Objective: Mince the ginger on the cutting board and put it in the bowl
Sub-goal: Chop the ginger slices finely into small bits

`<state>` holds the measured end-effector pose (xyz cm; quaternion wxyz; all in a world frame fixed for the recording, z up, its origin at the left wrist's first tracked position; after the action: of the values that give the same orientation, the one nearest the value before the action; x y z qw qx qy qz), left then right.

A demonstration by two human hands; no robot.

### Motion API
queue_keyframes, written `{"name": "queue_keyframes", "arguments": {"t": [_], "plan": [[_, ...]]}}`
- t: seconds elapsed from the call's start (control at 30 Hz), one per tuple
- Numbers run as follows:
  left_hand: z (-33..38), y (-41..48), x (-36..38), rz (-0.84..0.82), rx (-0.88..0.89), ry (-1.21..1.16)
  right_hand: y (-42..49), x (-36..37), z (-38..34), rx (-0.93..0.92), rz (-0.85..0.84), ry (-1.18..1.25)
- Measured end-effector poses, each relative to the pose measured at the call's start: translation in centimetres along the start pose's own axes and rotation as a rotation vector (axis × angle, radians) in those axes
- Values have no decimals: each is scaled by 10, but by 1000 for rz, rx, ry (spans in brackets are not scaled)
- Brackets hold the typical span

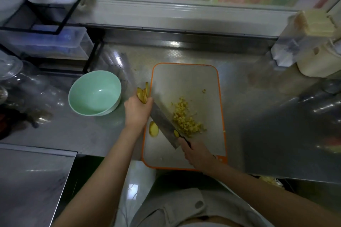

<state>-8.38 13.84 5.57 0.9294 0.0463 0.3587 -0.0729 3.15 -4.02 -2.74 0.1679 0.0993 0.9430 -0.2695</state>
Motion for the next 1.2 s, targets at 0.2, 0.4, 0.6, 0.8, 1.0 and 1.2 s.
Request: {"name": "queue_keyframes", "arguments": {"t": [0.2, 0.4, 0.6, 0.8, 1.0, 1.2], "plan": [[-24, -15, 6, -52, -74, 11, 7, 8, 9, 45, -19, -10], [-43, -33, 21, -143, -189, 23, 13, -15, 15, 58, 56, -72], [-43, -43, 31, -199, -244, 36, 25, -45, 13, 74, 146, -206], [-52, -38, 17, -87, -273, -15, 6, -27, 3, -16, 49, -51], [-49, -35, -10, 107, -233, -71, -1, -12, 14, 0, -133, -121], [-43, -38, -27, 194, -169, -70, -7, 2, 21, -44, -300, -300]]}}
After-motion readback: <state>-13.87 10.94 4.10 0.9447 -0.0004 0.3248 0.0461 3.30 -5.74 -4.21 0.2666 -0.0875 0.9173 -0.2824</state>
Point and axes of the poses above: each hand's wrist, its own y-axis towards the middle knuckle, its own x-axis out of the palm, z = x × y, the point moved 7 cm from there along y, towards the middle knuckle, and after that the axes turned 3 degrees about x, right-handed, at the moved point
